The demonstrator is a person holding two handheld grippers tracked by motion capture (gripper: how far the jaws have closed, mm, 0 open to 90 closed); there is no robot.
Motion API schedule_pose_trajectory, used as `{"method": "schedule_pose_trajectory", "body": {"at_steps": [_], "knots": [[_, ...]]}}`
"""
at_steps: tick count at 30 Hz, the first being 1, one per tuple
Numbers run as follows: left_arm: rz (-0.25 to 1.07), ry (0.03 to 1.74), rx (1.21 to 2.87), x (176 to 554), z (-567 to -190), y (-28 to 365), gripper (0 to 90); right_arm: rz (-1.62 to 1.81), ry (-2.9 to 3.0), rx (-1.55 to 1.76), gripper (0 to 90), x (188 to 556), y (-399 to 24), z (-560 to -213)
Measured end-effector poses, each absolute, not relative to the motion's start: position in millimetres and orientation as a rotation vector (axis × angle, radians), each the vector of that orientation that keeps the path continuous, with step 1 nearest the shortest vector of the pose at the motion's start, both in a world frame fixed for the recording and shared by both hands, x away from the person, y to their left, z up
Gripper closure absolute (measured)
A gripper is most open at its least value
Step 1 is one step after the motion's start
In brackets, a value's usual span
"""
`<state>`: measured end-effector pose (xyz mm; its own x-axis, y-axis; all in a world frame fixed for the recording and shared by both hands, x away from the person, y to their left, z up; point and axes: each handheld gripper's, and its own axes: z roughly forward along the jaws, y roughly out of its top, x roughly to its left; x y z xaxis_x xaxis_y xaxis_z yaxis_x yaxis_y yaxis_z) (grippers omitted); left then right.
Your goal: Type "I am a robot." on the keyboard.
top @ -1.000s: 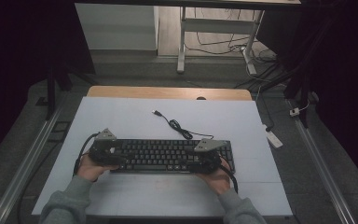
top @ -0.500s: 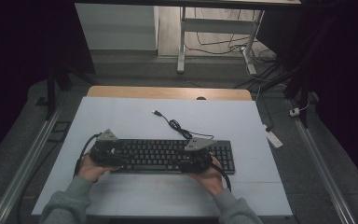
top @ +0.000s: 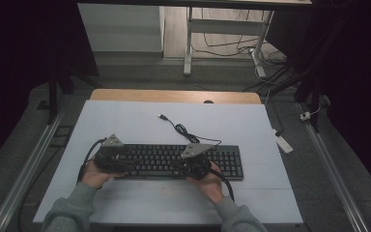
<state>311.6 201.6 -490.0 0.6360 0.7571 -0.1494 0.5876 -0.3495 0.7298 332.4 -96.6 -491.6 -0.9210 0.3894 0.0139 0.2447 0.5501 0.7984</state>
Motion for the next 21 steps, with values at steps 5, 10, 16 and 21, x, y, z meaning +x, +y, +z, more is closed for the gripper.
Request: {"method": "schedule_pose_trajectory", "body": {"at_steps": [5,10,16,21], "knots": [[0.274,1.045,2.070,311,-490,201,26.5,1.287,2.649,0.545,89.5,336,-83,-498],[0.276,1.043,2.072,311,-490,201,26.5,1.244,2.660,0.544,89.5,339,-73,-504],[0.276,1.043,2.074,311,-490,202,26.5,1.219,2.662,0.553,89.4,343,-68,-510],[0.277,1.041,2.076,311,-490,201,26.5,1.180,2.663,0.558,89.4,346,-65,-514]]}}
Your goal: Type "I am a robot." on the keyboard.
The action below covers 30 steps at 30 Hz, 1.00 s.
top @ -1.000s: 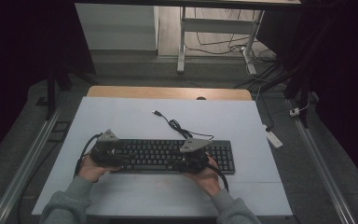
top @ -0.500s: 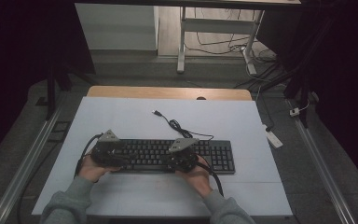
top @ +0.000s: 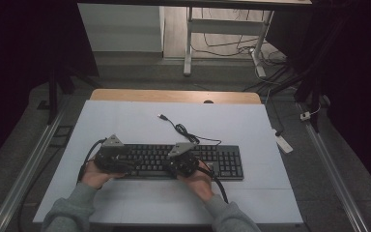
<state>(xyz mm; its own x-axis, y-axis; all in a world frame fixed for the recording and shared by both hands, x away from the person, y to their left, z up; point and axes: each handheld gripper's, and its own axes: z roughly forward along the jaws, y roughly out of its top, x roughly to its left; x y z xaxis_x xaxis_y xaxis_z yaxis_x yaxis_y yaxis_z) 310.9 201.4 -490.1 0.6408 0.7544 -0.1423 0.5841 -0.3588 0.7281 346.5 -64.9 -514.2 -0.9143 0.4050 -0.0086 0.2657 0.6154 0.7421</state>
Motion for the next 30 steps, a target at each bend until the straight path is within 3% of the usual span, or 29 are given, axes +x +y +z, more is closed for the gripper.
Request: {"method": "schedule_pose_trajectory", "body": {"at_steps": [15,25,30], "knots": [[0.279,1.039,2.079,311,-490,201,26.3,1.152,2.669,0.552,89.6,347,-61,-521],[0.282,1.046,2.070,311,-490,204,26.3,1.269,2.604,0.555,89.2,345,-72,-506],[0.286,1.048,2.066,311,-490,204,26.3,1.307,2.561,0.600,76.6,346,-86,-498]]}}
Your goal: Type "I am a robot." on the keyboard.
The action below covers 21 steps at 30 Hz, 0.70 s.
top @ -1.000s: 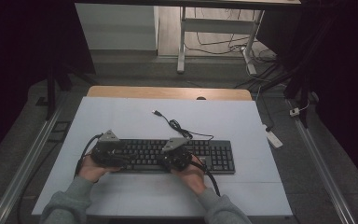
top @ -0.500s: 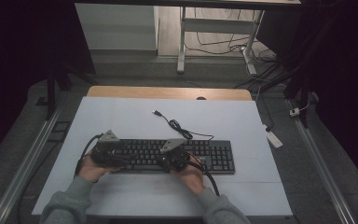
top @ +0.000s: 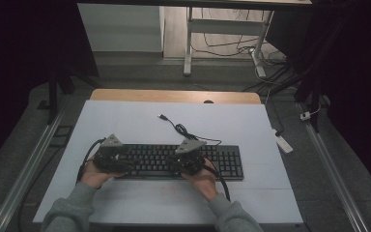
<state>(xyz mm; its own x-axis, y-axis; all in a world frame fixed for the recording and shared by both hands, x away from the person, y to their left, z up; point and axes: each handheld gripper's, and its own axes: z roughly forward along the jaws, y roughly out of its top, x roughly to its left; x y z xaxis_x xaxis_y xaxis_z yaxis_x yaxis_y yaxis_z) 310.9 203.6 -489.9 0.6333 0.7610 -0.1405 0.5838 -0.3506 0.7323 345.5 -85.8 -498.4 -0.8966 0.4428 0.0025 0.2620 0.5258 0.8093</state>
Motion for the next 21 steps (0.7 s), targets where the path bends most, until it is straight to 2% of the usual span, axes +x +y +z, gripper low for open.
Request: {"method": "schedule_pose_trajectory", "body": {"at_steps": [8,21], "knots": [[0.292,1.048,2.068,311,-490,203,26.2,1.317,2.502,0.660,64.3,341,-118,-492],[0.298,1.048,2.063,310,-489,203,26.4,1.291,2.410,0.748,60.6,329,-178,-488]]}}
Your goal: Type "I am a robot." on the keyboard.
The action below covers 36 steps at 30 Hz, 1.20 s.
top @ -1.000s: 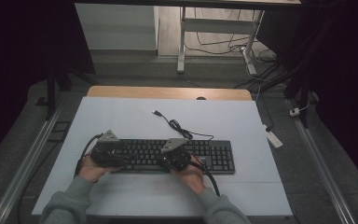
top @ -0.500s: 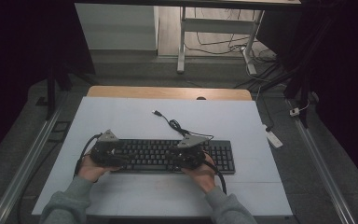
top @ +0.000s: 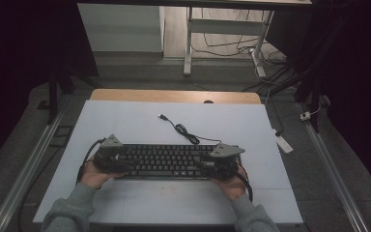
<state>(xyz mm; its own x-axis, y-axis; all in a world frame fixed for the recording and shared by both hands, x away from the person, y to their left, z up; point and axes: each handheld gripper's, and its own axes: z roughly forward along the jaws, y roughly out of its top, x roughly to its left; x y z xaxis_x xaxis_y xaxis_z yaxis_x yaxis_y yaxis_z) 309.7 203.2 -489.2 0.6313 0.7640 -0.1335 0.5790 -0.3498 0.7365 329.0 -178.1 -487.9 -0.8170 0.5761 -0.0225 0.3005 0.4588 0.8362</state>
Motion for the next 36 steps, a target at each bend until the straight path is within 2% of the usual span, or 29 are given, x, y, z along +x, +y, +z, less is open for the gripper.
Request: {"method": "schedule_pose_trajectory", "body": {"at_steps": [11,17,21,25,32,36], "knots": [[0.317,1.044,2.056,310,-489,204,27.2,1.276,2.395,0.790,59.9,325,-199,-492],[0.309,1.023,2.050,308,-489,203,32.9,1.271,2.394,0.793,59.8,325,-202,-492],[0.293,0.988,2.054,307,-490,200,41.6,1.266,2.401,0.785,59.7,325,-200,-493],[0.280,0.950,2.069,304,-490,196,55.2,1.262,2.404,0.783,59.5,325,-200,-493],[0.250,0.888,2.109,301,-494,185,88.8,1.269,2.401,0.786,59.3,326,-201,-493],[0.219,0.848,2.159,298,-499,174,89.0,1.269,2.400,0.787,59.2,326,-201,-493]]}}
